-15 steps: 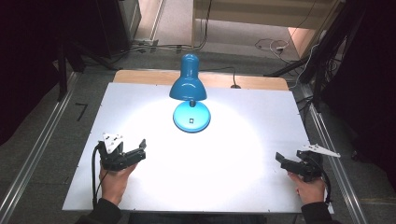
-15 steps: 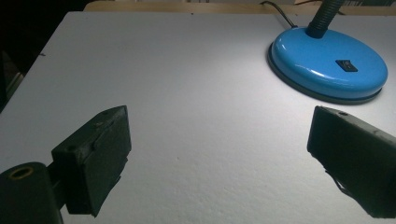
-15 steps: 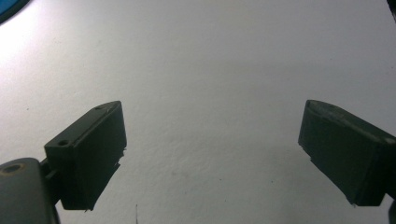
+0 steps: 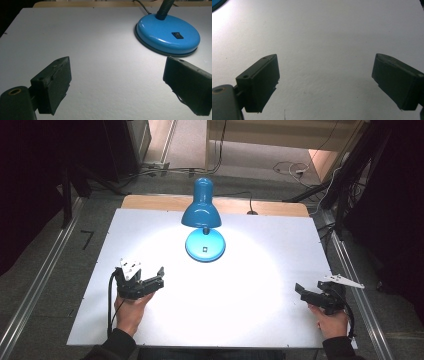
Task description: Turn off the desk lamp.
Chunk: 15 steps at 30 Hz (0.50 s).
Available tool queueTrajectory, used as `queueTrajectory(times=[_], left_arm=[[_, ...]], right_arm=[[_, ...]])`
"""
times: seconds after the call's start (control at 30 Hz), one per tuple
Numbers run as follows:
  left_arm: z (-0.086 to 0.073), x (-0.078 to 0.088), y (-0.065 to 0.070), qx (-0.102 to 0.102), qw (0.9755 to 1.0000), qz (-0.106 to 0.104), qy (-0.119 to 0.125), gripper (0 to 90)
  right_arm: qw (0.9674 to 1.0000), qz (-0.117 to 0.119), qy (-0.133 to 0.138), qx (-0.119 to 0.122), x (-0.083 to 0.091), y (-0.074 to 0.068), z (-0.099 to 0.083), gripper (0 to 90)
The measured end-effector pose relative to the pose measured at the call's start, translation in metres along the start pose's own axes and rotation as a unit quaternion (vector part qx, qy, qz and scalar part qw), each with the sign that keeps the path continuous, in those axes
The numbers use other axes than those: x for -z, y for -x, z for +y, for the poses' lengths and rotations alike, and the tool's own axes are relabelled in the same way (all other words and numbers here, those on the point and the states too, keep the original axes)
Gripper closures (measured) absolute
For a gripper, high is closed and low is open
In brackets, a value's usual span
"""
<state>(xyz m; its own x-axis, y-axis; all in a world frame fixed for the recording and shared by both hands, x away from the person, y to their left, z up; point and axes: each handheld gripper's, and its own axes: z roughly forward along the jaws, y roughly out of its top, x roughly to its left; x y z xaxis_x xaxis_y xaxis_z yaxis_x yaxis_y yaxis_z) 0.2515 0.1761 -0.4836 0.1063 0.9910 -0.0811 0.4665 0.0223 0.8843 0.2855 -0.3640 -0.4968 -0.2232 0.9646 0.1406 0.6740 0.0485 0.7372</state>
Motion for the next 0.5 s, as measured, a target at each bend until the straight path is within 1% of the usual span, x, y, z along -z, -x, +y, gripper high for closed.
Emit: queueTrajectory(times=[0.17, 0.23, 0.37, 0.5], left_arm=[[0.002, -0.006, 0.005, 0.003, 1.0, -0.003, -0.001, 9.1], [0.003, -0.007, 0.006, 0.001, 1.0, -0.003, -0.002, 9.1], [0.004, -0.012, 0.009, 0.003, 1.0, -0.001, -0.001, 11.6], [0.007, -0.015, 0.014, 0.0, 1.0, -0.007, 0.002, 11.8]], right_arm=[[1.0, 0.0, 0.0, 0.001, 0.0, 0.0, 0.0, 6.4], [1.0, 0.0, 0.0, 0.001, 0.0, 0.0, 0.0, 6.4], [1.0, 0.0, -0.001, 0.001, 0.0, 0.0, 0.0, 6.5], [1.0, 0.0, 0.0, 0.0, 0.0, 0.0, 0.0, 6.4]])
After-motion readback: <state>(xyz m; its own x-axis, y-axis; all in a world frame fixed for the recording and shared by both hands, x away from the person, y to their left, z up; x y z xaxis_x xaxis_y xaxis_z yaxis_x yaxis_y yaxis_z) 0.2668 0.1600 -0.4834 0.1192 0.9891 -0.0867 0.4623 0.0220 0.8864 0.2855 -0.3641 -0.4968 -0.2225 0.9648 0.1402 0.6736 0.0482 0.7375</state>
